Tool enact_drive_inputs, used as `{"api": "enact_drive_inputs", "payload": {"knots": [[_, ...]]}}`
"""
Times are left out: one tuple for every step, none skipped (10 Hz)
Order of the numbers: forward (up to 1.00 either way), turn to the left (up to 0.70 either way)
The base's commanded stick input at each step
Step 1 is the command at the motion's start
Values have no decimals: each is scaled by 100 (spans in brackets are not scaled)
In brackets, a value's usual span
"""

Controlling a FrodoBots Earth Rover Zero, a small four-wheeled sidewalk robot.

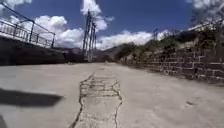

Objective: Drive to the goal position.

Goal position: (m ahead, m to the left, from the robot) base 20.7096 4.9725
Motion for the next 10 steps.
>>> {"api": "enact_drive_inputs", "payload": {"knots": [[100,-1],[100,-1],[100,-1],[100,-1],[100,-1],[100,-1],[100,-1],[100,-1],[100,-1],[100,-1]]}}
